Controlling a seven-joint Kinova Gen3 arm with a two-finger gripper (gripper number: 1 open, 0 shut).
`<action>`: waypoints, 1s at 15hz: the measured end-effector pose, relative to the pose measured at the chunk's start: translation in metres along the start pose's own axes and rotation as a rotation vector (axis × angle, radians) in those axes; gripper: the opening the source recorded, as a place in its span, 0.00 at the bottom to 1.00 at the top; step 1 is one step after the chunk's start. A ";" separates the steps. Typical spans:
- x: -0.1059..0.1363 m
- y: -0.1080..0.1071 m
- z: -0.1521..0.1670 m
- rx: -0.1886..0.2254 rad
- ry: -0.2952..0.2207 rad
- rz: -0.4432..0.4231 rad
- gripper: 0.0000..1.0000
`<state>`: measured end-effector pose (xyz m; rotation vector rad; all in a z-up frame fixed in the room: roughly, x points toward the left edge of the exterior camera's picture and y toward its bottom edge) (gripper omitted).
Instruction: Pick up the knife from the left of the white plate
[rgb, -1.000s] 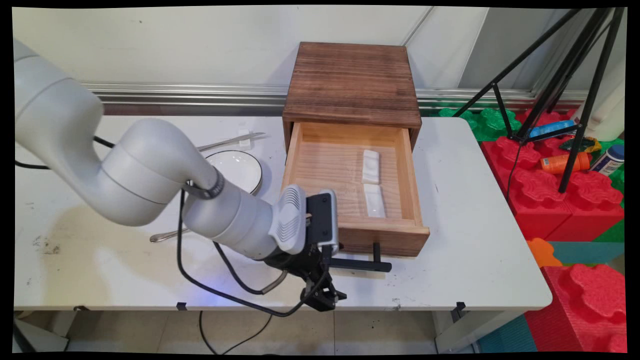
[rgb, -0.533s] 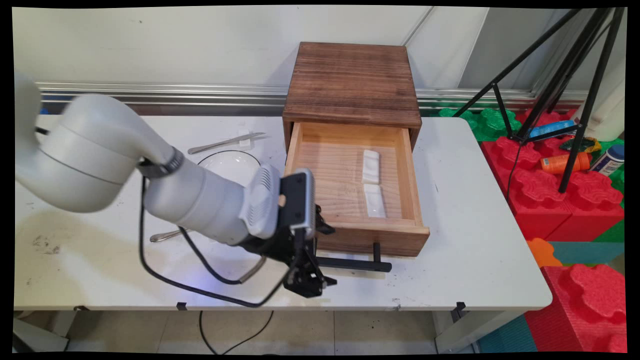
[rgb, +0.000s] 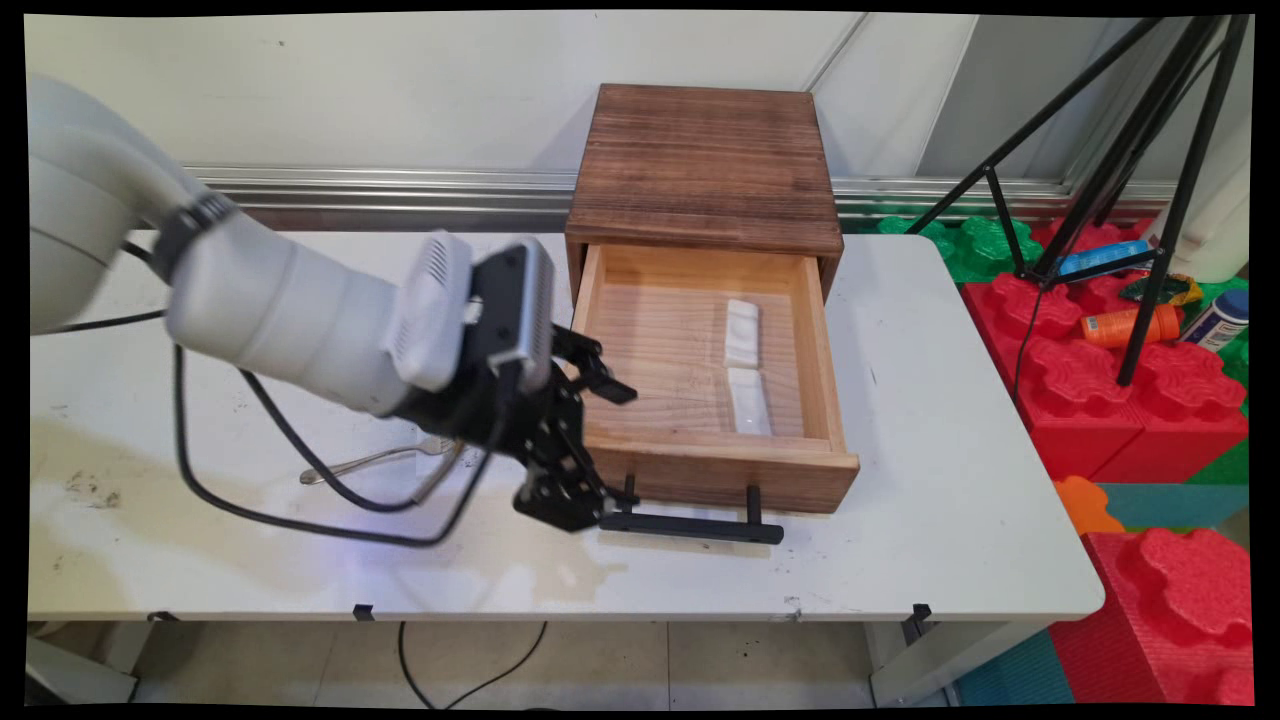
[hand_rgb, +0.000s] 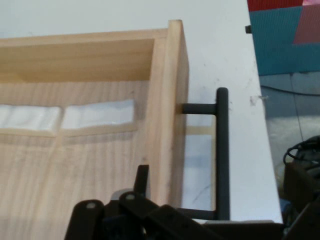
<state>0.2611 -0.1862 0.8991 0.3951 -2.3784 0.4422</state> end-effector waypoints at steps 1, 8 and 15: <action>-0.001 -0.003 -0.007 0.005 0.004 -0.002 1.00; -0.011 -0.029 -0.051 0.050 0.004 -0.032 1.00; -0.037 -0.078 -0.082 0.123 -0.047 -0.081 1.00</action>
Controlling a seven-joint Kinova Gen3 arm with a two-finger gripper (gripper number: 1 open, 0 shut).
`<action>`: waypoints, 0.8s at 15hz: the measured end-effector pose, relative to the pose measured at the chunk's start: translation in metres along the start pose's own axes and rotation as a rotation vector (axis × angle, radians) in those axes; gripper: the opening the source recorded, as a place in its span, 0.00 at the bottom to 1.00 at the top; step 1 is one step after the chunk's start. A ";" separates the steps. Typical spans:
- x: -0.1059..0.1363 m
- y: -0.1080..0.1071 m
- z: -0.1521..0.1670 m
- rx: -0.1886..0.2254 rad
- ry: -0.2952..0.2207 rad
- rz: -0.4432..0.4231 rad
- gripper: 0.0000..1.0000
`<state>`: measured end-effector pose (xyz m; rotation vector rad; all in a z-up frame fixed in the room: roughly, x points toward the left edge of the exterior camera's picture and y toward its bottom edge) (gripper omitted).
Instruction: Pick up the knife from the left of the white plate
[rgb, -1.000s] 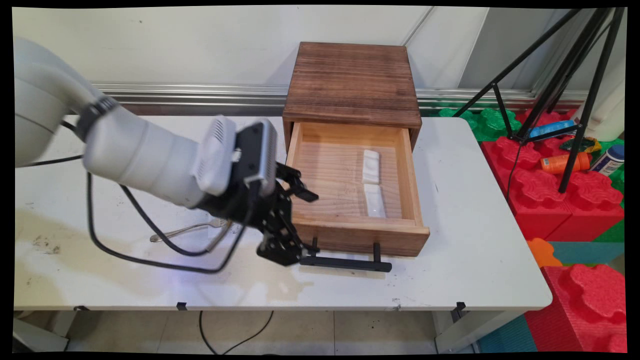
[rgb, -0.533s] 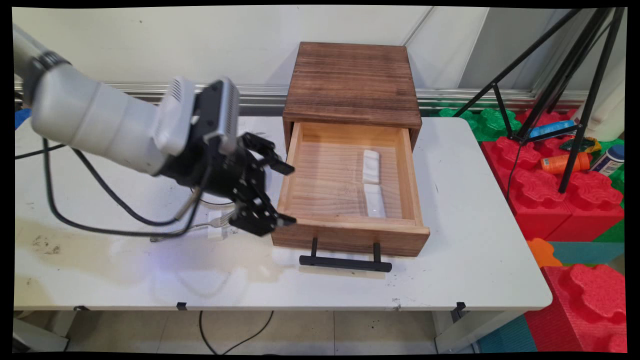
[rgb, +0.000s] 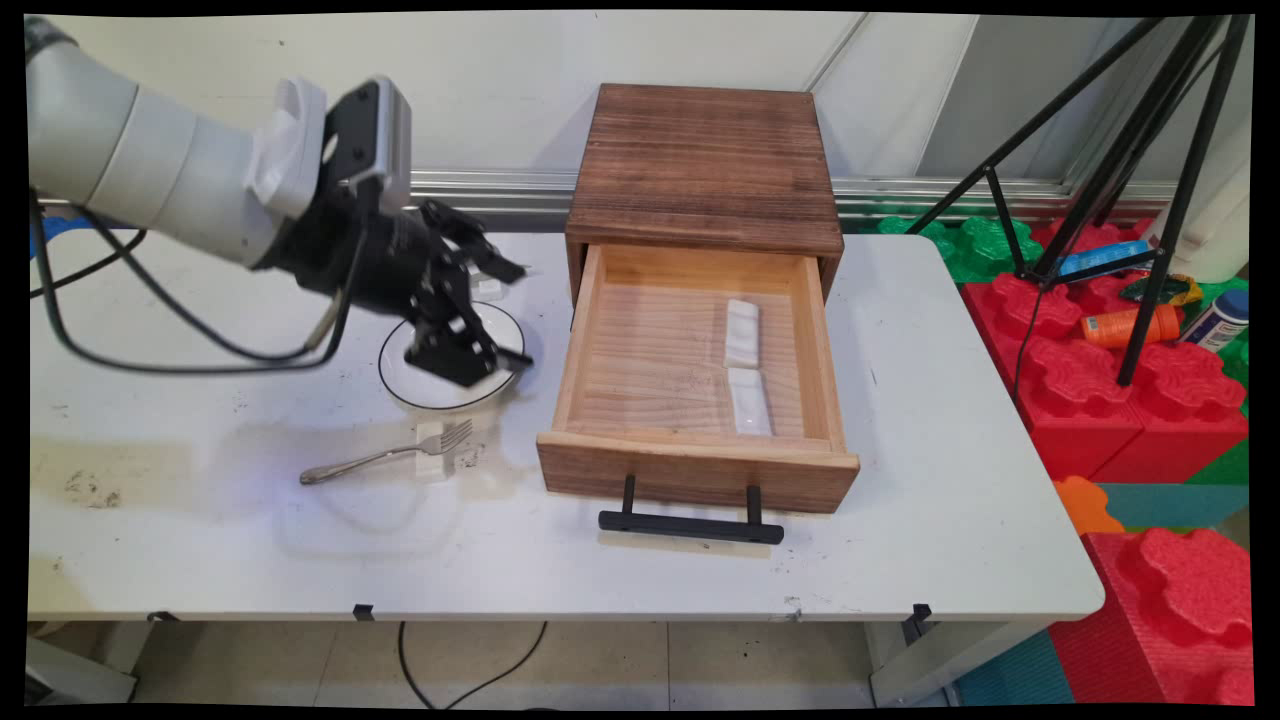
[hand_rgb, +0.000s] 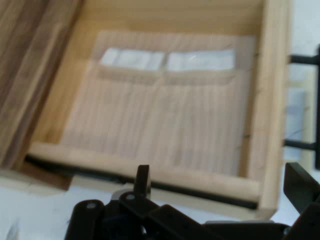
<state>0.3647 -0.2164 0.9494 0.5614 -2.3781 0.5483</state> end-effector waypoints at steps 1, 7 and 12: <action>-0.003 -0.010 -0.001 0.013 -0.012 -0.009 1.00; -0.027 -0.074 0.003 0.100 -0.100 -0.054 1.00; -0.049 -0.130 0.020 0.165 -0.183 -0.070 1.00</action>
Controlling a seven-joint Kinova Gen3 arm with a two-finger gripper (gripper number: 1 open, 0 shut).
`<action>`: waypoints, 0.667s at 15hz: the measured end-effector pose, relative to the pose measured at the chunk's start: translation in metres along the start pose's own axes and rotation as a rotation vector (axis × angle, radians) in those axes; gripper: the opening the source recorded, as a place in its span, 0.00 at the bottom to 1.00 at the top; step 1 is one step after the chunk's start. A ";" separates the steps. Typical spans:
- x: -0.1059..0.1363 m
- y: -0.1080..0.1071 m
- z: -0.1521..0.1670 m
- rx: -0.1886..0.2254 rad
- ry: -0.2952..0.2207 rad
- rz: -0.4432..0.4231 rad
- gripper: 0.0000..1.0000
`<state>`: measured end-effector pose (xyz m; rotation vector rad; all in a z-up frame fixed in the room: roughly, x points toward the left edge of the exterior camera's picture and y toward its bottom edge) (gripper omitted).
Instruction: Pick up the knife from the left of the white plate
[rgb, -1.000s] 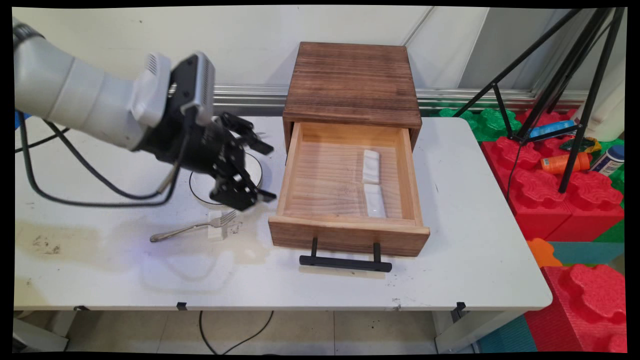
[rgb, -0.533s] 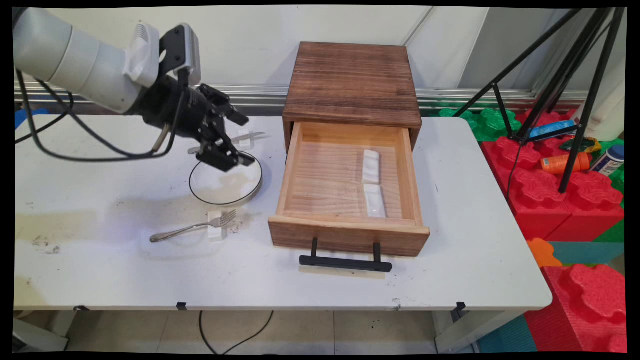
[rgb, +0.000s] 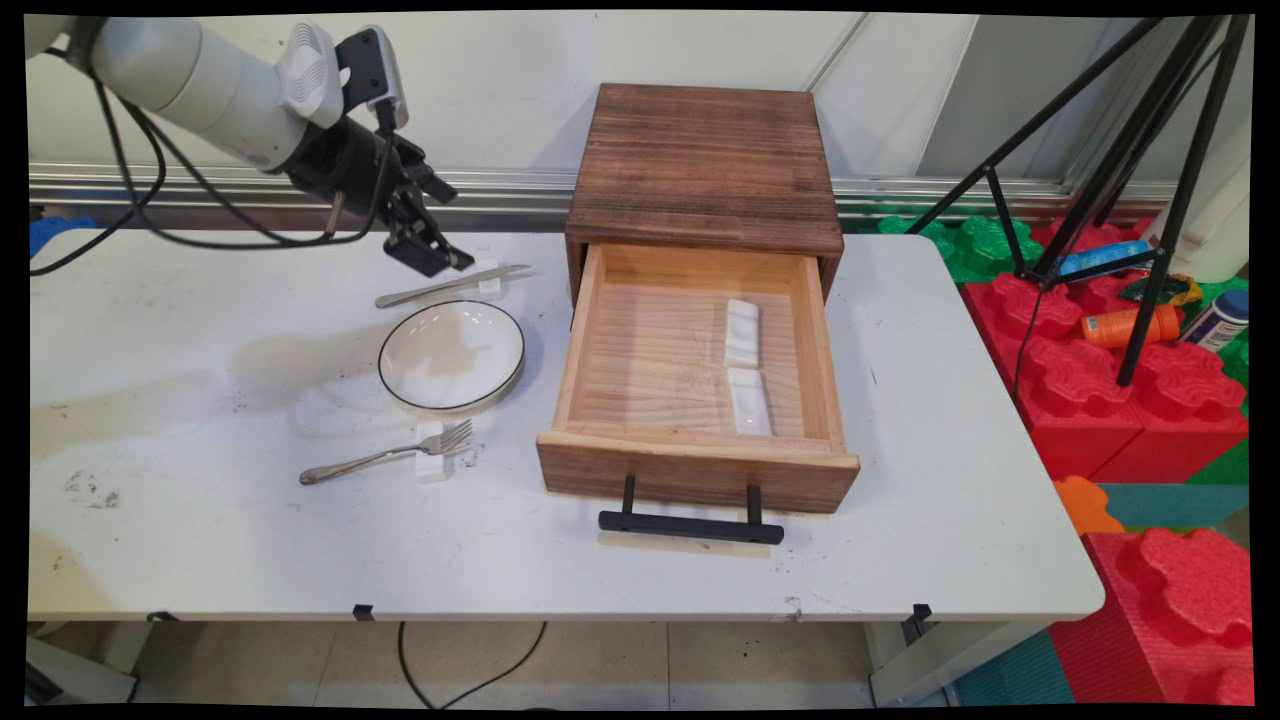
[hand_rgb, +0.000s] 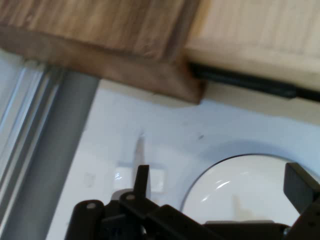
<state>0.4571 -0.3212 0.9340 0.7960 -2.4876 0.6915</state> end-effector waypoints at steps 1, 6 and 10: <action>-0.003 -0.011 0.007 0.010 -0.016 -0.002 1.00; -0.014 -0.057 0.043 0.043 -0.080 -0.010 1.00; -0.023 -0.085 0.068 0.052 -0.125 -0.012 1.00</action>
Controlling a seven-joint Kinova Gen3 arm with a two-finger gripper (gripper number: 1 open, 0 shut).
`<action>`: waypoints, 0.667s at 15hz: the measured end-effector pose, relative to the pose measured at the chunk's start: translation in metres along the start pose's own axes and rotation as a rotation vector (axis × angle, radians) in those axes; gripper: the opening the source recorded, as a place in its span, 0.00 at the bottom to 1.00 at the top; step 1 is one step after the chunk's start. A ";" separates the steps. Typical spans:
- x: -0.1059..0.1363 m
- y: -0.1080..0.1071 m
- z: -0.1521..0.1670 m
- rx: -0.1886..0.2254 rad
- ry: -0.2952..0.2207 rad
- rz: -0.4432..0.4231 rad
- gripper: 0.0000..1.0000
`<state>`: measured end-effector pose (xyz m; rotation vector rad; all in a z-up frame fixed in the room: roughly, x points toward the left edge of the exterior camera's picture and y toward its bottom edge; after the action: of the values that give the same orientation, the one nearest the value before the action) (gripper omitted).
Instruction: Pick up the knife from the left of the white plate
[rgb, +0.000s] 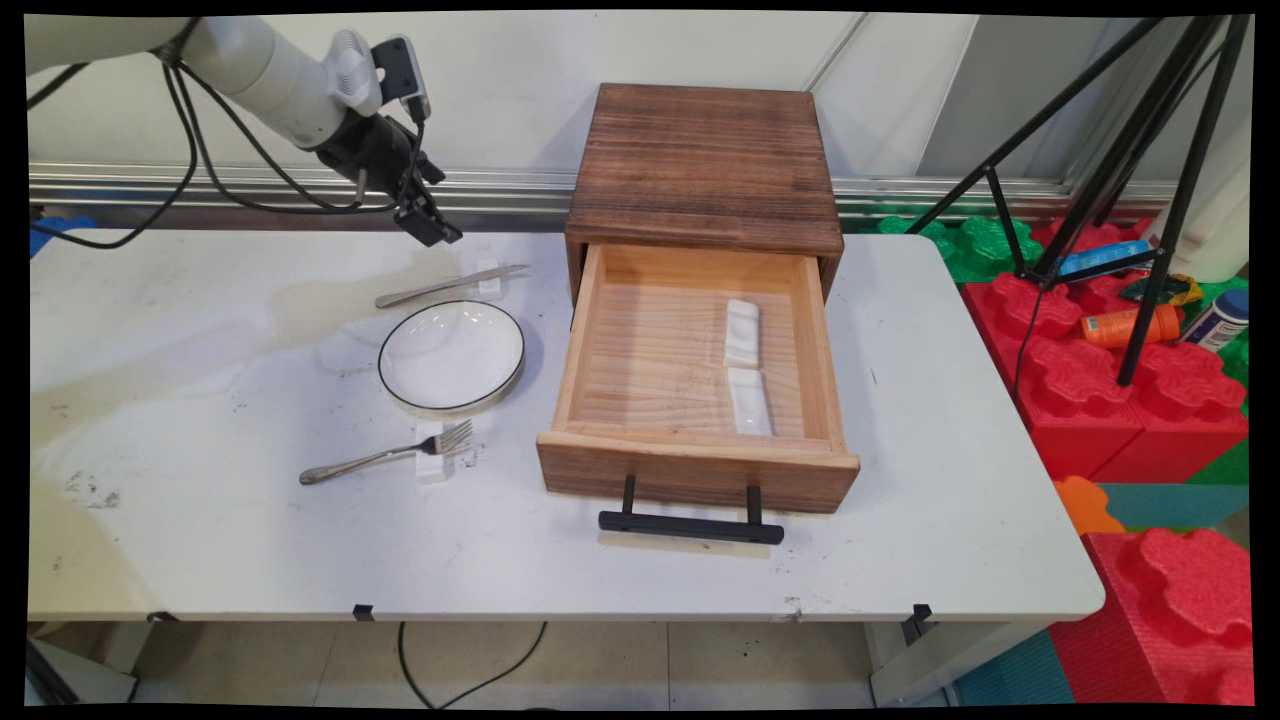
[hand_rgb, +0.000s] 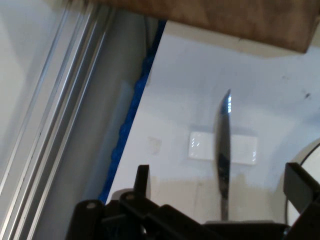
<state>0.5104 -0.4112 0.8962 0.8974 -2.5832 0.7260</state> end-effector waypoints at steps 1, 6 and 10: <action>-0.002 -0.005 0.007 -0.001 -0.012 0.000 1.00; -0.012 -0.024 0.049 -0.039 -0.072 -0.003 1.00; -0.019 -0.031 0.079 -0.086 -0.107 -0.006 1.00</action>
<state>0.5351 -0.4664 0.8341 0.9403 -2.6811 0.5749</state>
